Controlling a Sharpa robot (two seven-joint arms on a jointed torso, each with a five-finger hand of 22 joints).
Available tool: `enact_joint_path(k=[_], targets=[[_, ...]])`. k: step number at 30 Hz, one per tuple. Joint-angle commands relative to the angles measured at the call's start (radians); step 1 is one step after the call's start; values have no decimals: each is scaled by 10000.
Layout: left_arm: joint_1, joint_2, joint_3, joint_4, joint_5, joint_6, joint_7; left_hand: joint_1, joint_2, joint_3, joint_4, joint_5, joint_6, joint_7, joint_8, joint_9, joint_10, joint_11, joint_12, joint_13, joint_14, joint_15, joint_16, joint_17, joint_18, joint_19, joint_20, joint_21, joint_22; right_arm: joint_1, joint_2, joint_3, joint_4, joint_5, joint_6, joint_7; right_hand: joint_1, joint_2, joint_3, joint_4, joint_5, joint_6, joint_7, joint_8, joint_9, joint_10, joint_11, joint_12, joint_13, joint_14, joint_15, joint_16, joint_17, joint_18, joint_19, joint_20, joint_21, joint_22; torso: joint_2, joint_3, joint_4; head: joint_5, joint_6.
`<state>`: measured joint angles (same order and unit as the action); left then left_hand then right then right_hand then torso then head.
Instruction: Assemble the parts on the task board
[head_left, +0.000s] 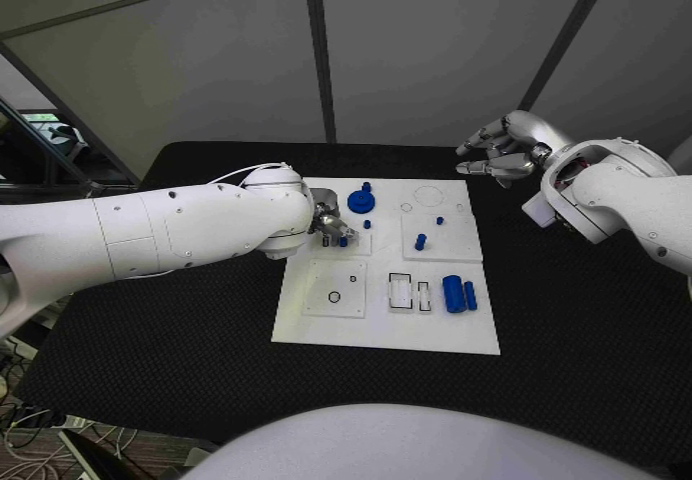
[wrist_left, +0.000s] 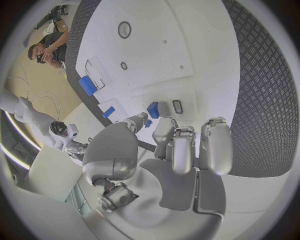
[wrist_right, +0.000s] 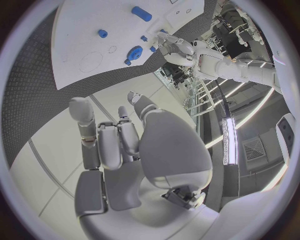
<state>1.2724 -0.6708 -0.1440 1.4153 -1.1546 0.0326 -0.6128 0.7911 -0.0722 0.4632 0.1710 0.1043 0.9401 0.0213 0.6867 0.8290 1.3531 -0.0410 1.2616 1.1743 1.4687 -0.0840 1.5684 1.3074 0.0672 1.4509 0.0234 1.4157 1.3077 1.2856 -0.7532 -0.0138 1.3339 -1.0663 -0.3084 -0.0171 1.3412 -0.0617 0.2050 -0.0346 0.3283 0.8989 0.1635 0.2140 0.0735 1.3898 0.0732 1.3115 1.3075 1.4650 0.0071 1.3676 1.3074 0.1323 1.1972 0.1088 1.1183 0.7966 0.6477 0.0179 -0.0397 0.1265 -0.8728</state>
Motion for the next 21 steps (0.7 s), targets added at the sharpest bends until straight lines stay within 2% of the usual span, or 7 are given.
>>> enact_joint_path(k=[1,13,16,18,21], targets=[[12,-22,5,41,14,-62,-61,-23,46,-76,-8,65,52,-13,40,17,55,-13,32,12,1021,-73,24,2634,-200,92,0,48,837,21,14,8,-18,-35,84,24,59,-11,14,-30,-30,-86,12,61,-15,-78,9,-50,79,191,-77,-25,607,117,-29,-44,-59,-9,6,1,-1,-7,2],[16,-63,14,69,13,-151,-61,20,74,-80,-15,72,55,-23,52,35,56,-21,29,5,1021,-81,24,2634,-198,89,-6,42,833,20,30,8,-72,-35,93,24,55,-18,13,-30,-25,-87,13,64,-16,-77,10,-49,78,191,-76,-26,606,117,-30,-43,-63,-13,-3,3,-7,10,2],[14,-111,52,109,13,-224,-55,28,65,-93,-14,70,44,-21,51,40,18,-21,-26,-64,1021,-83,24,2634,-183,53,-9,-8,774,20,32,8,-79,-35,93,29,55,-18,13,-30,-25,-87,13,64,-16,-77,10,-49,78,191,-76,-26,606,117,-30,-43,-63,-13,-2,-1,-6,13,2],[12,-153,180,146,14,-278,-46,37,-19,-186,1,61,-20,-6,31,58,-48,-12,-110,-162,1021,-84,24,2634,-155,-13,-14,-104,670,19,32,8,-92,-35,94,34,50,-20,14,-28,-17,-87,13,68,-16,-78,10,-51,75,189,-75,-30,602,118,-32,-43,-68,-19,-1,-6,-3,-1,2],[8,-243,533,205,42,-315,-30,24,-270,-500,81,46,-142,37,-17,86,-203,24,-293,-366,1021,-62,24,2634,-97,-162,-5,-320,442,19,32,8,-127,-35,95,39,38,-21,13,-21,-11,-87,14,71,-16,-77,11,-50,75,190,-74,-28,604,118,-31,-43,-69,-19,-5,-7,2,-15,2]])
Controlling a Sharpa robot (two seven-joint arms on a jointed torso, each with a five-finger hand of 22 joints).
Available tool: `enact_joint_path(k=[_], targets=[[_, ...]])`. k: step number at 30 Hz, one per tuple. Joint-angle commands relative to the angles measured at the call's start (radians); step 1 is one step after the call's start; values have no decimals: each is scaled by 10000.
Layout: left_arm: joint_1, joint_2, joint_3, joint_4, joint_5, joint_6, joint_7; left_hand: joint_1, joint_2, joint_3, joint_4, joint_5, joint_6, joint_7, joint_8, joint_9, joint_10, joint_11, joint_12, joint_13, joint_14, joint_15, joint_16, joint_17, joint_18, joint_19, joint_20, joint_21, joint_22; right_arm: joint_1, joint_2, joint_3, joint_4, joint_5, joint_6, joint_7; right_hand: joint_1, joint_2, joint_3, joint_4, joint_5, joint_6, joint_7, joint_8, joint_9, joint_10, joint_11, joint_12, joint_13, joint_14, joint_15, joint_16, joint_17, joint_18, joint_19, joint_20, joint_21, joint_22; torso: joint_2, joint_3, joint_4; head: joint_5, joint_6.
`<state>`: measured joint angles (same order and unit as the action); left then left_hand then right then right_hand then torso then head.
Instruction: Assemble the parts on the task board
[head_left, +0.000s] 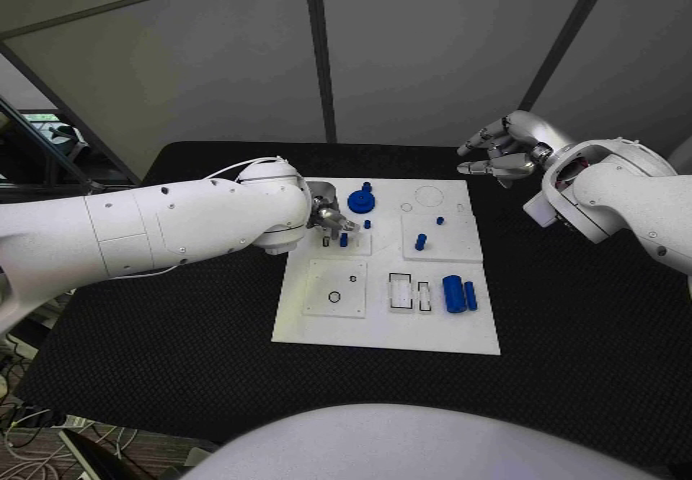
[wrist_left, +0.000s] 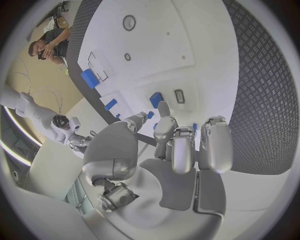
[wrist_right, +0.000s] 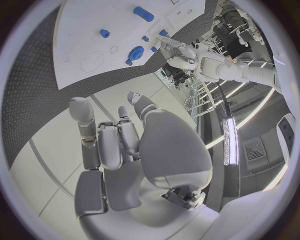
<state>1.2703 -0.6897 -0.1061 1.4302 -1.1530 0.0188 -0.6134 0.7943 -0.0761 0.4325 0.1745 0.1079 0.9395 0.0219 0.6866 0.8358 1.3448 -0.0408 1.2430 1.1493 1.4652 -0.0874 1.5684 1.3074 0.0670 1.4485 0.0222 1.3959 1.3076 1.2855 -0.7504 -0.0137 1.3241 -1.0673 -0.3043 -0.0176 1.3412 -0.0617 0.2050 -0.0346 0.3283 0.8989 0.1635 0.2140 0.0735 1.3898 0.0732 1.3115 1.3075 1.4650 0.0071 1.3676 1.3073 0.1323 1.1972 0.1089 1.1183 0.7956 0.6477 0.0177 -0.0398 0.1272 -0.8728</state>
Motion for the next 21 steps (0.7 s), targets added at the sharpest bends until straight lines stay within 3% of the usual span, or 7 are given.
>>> enact_joint_path(k=[1,3,6,9,15,19,21], targets=[[29,-85,273,70,31,-161,-21,-10,-291,-290,74,5,-164,43,-33,21,-155,32,-147,-159,1056,-19,24,2634,-86,-164,12,-161,405,20,4,8,-41,-25,55,43,37,-21,13,-19,-10,-87,14,72,-17,-77,11,-50,75,191,-74,-27,605,118,-31,-42,-70,-9,-7,-1,1,-22,2],[31,-166,588,96,63,-66,-8,22,-397,-552,163,2,-267,87,-113,7,-292,70,-305,-336,1056,10,24,2634,-38,-290,33,-347,215,20,4,8,-69,-25,55,41,37,-21,13,-19,-10,-87,14,72,-17,-77,11,-50,75,191,-74,-27,605,118,-31,-42,-70,-9,-8,7,-3,-22,2],[83,-266,1007,51,172,287,15,362,-451,-1014,245,11,-635,288,-537,-239,-788,243,-829,-903,998,153,-111,2495,97,-689,141,-926,-362,20,13,7,-116,-25,56,38,37,-21,13,-19,-10,-87,14,72,-17,-77,11,-50,75,191,-74,-27,605,118,-31,-42,-70,-9,-15,15,0,-12,2],[242,-277,1253,-164,384,630,44,839,-435,-1464,283,9,-969,526,-1046,-633,-1463,468,-1478,-1599,650,345,-846,1767,290,-1260,299,-1776,-1174,20,23,7,-156,-25,60,37,37,-21,13,-19,-10,-87,14,72,-17,-77,11,-50,75,191,-74,-27,605,118,-31,-42,-70,-9,-7,12,2,-10,2],[578,64,1420,-1100,670,1383,99,1605,-212,-2175,411,25,-1164,784,-1782,-1448,-1764,686,-1590,-1812,551,533,-1051,1561,361,-1367,510,-2149,-1420,20,64,7,-230,-25,71,32,23,-20,14,-11,4,-87,15,76,-17,-67,13,-38,86,191,-73,-28,605,115,-23,-42,-64,3,6,11,-21,11,52],[654,446,1430,-1919,645,1825,124,1874,-64,-2447,497,28,-1160,836,-1982,-1759,-1824,736,-1585,-1860,540,575,-1072,1534,374,-1365,552,-2239,-1456,21,102,7,-242,-25,74,29,15,-19,14,-5,11,-87,16,78,-18,-69,13,-41,81,194,-72,-21,611,116,-23,-41,-67,1,14,25,-54,120,109],[657,635,1427,-2331,589,1979,136,1944,-20,-2548,539,31,-1174,857,-2056,-1876,-1844,749,-1582,-1875,537,588,-1075,1527,377,-1366,566,-2269,-1467,21,118,7,-238,-25,73,33,15,-19,14,-5,11,-87,16,78,-18,-69,13,-41,81,194,-72,-21,611,116,-23,-41,-67,1,27,3,-49,162,122]])
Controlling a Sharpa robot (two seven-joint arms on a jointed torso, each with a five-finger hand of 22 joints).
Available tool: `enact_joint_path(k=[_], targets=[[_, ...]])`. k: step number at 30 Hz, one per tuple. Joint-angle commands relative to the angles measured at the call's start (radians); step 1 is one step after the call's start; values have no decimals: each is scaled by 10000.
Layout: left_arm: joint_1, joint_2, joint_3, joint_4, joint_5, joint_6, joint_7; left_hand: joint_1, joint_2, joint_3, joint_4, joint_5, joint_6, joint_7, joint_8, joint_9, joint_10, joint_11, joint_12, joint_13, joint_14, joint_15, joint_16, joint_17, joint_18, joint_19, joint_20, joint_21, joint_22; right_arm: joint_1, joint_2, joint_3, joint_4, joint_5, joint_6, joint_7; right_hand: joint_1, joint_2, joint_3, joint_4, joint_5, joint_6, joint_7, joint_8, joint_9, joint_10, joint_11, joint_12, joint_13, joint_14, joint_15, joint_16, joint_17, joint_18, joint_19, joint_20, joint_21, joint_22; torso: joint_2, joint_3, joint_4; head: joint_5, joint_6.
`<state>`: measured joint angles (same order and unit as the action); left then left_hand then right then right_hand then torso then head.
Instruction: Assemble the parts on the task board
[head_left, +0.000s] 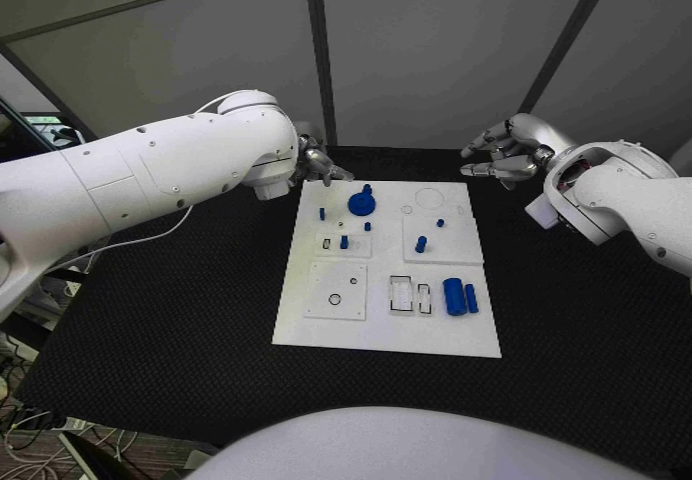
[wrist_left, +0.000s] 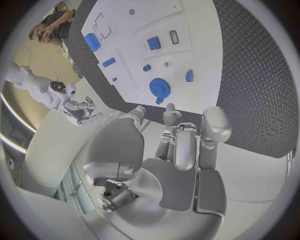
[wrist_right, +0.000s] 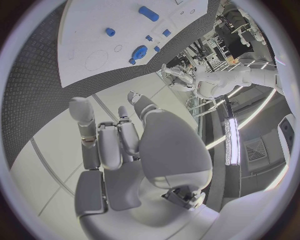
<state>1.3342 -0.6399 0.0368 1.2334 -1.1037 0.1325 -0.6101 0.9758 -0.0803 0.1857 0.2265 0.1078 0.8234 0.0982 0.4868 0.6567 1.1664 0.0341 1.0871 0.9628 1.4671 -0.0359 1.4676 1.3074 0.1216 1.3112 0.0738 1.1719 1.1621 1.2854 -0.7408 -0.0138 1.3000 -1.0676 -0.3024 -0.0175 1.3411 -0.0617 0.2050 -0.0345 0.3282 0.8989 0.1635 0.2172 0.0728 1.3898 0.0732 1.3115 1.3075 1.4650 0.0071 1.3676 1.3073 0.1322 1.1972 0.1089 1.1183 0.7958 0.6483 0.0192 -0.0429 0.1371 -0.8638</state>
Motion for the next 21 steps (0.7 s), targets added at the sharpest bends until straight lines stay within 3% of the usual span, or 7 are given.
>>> enact_joint_path(k=[1,9,12,15,21], targets=[[11,236,-4,-603,66,919,113,134,26,-87,23,31,-13,94,-63,-93,-62,1,-21,-9,518,74,-68,1527,-170,8,51,-29,-11,22,30,7,3,-24,53,34,-1,-17,15,7,23,-89,15,50,-12,-69,15,-43,78,191,-72,-29,602,116,-23,-41,-70,-4,28,-15,-24,64,35],[-93,718,-34,-1847,-143,1447,204,253,134,-260,106,34,71,98,-119,-269,-53,11,32,14,531,85,-37,1552,-175,40,68,-30,23,21,64,7,16,-39,50,44,-36,-12,16,32,47,-95,17,56,-14,-75,16,-53,65,188,-70,-36,596,118,-25,-39,-80,-16,39,-16,-24,93,54],[-129,825,-104,-2082,-181,1578,211,303,194,-331,143,35,157,83,-105,-329,-60,3,41,7,530,81,-37,1549,-170,38,69,-52,17,21,88,7,10,-41,57,53,-67,-17,12,52,64,-101,18,61,-16,-72,17,-49,67,188,-69,-37,594,119,-27,-38,-90,-27,38,-18,-24,134,50],[-164,914,-159,-2269,-207,1664,217,356,235,-404,169,38,259,64,-60,-362,-88,-11,31,-19,519,73,-55,1529,-162,25,67,-92,-6,20,110,7,3,-42,62,60,-79,-18,12,61,76,-102,17,64,-16,-70,17,-46,68,187,-68,-41,590,119,-26,-37,-93,-29,34,-22,-14,277,51],[-217,1035,-211,-2574,-292,1860,270,425,332,-573,259,41,443,12,87,-362,-80,-50,78,3,530,46,-24,1555,-167,55,50,-85,37,18,150,7,-21,-43,70,73,-79,-18,12,61,76,-102,17,64,-16,-70,17,-46,68,187,-68,-41,590,119,-26,-37,-93,-29,30,-12,-5,382,66]])
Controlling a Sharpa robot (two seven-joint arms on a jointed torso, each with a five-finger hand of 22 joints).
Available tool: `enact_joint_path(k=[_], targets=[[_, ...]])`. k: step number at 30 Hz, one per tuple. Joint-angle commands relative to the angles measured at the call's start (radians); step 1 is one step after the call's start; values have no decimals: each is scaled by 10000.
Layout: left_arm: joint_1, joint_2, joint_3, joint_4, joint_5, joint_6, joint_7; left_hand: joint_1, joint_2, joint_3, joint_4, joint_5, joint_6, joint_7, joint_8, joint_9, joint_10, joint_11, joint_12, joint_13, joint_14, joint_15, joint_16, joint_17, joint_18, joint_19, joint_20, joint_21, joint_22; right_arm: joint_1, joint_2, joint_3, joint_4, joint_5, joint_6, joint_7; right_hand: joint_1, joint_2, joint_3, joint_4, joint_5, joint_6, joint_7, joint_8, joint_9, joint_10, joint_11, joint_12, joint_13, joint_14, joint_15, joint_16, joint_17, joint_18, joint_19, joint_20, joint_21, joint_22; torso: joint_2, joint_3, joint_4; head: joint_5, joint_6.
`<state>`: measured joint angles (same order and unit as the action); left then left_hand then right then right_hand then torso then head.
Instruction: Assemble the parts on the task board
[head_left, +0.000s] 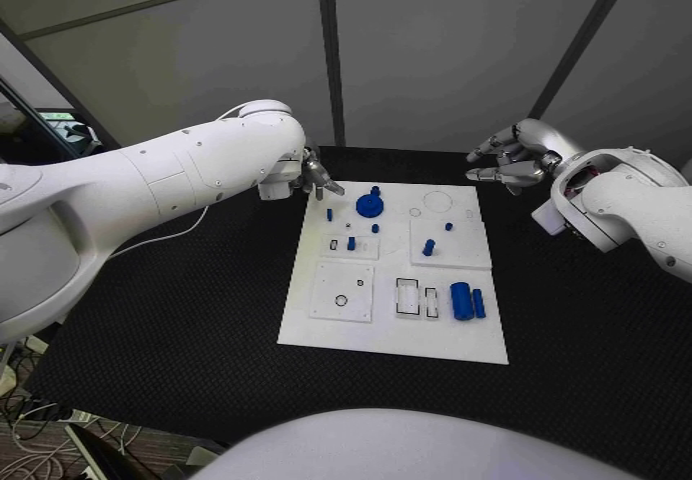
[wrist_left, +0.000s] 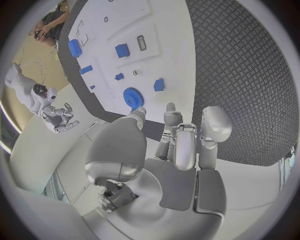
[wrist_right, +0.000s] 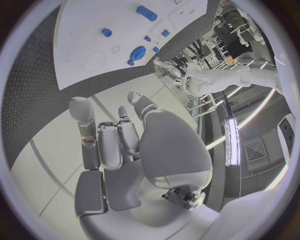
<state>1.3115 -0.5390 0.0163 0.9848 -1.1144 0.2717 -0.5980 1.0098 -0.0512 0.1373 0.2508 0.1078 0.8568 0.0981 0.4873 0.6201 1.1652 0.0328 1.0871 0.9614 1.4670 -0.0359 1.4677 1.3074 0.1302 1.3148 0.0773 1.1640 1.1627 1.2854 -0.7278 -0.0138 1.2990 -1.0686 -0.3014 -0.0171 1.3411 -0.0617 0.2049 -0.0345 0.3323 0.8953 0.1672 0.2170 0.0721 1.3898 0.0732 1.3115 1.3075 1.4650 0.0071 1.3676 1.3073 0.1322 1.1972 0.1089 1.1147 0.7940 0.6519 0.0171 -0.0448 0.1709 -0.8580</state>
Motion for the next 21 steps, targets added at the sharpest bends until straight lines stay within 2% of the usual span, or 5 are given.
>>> enact_joint_path(k=[1,6,21], targets=[[6,37,-9,-117,-189,525,154,93,49,-104,22,42,123,8,97,8,-57,-40,91,29,535,43,-14,1564,-255,25,13,0,39,18,26,8,-13,-34,61,70,-79,-17,12,61,35,-66,-19,66,-9,-70,17,-46,68,187,-68,-41,590,120,-26,-37,-57,-11,-7,11,5,78,17],[-8,71,-26,-200,-201,736,165,114,85,-148,48,44,163,-7,141,18,-49,-53,106,36,545,34,9,1585,-260,43,6,16,65,17,45,8,-22,-37,66,74,-92,-13,15,71,53,-67,-20,70,-9,-70,16,-46,67,188,-68,-40,591,119,-22,-37,-56,-6,-4,5,5,85,21],[-41,125,-52,-223,-200,1108,203,219,218,-239,88,54,256,-54,260,52,39,-93,209,128,594,3,109,1680,-286,123,-17,110,184,16,71,8,-41,-42,65,76,-98,-11,16,76,62,-68,-21,72,-10,-70,16,-46,66,188,-68,-39,592,119,-20,-36,-56,-5,-2,19,5,106,64]])
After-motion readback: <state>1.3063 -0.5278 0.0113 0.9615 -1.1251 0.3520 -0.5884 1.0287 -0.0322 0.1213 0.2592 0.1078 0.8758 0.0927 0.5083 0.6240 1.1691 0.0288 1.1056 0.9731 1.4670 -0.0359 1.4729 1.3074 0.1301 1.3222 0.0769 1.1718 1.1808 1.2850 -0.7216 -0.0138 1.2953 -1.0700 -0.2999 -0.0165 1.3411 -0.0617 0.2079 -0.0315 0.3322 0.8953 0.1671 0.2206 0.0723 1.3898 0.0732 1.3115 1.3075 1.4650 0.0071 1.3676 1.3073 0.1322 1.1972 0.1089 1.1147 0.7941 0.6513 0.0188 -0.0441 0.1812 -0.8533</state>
